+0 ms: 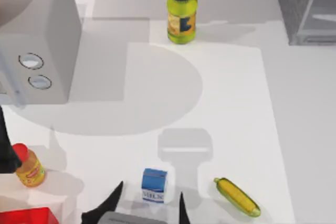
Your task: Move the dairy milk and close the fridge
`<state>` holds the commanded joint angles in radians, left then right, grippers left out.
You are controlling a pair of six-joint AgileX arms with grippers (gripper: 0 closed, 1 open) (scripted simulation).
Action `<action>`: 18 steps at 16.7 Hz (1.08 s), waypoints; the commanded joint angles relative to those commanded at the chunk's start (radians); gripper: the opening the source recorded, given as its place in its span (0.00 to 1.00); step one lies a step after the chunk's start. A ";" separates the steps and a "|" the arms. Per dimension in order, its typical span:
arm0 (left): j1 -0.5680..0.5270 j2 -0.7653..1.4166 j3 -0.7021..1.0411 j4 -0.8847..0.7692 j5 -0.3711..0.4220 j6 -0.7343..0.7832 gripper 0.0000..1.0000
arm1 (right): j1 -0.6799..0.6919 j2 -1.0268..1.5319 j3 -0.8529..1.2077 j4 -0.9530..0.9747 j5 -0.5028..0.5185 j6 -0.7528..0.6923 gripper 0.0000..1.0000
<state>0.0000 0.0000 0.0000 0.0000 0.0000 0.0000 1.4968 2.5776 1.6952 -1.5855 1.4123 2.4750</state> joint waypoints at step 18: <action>0.000 0.000 0.000 0.000 0.000 0.000 1.00 | -0.093 -0.147 -0.217 0.638 0.058 -0.573 1.00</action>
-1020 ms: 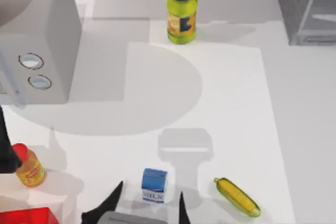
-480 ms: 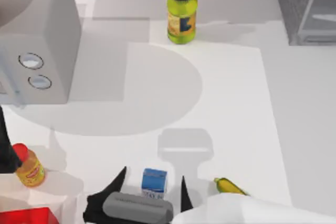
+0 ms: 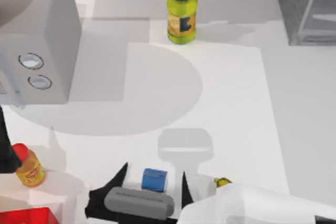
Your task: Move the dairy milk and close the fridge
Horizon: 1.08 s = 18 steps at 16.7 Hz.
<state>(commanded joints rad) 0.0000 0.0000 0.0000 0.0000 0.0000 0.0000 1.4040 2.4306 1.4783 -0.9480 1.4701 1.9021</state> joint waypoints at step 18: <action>0.000 0.000 0.000 0.000 0.000 0.000 1.00 | 0.000 0.000 0.000 0.000 0.000 0.000 0.00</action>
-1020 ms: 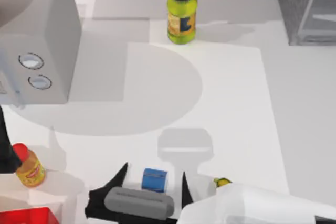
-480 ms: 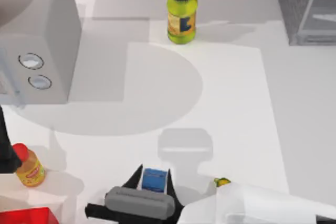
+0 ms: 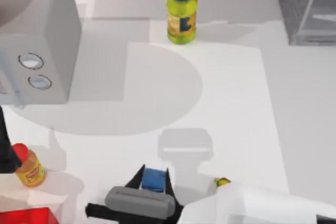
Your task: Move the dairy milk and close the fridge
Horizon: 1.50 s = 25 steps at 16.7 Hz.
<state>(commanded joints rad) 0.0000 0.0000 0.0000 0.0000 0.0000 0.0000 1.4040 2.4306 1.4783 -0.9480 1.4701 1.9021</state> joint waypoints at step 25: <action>0.000 0.000 0.000 0.000 0.000 0.000 1.00 | -0.309 -0.394 -0.281 0.369 -0.311 -0.412 0.00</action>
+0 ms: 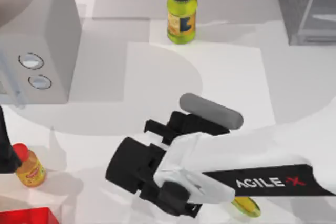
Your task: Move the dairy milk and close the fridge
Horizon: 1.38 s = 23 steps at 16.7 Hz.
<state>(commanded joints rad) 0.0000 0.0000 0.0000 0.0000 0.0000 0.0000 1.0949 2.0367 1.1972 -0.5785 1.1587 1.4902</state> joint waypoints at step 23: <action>0.000 0.000 0.000 0.000 0.000 0.000 1.00 | -1.037 -0.518 -0.765 1.649 -1.076 -1.442 0.00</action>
<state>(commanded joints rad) 0.0000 0.0000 0.0000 0.0000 0.0000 0.0000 0.0577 1.5188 0.4318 1.0708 0.0827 0.0486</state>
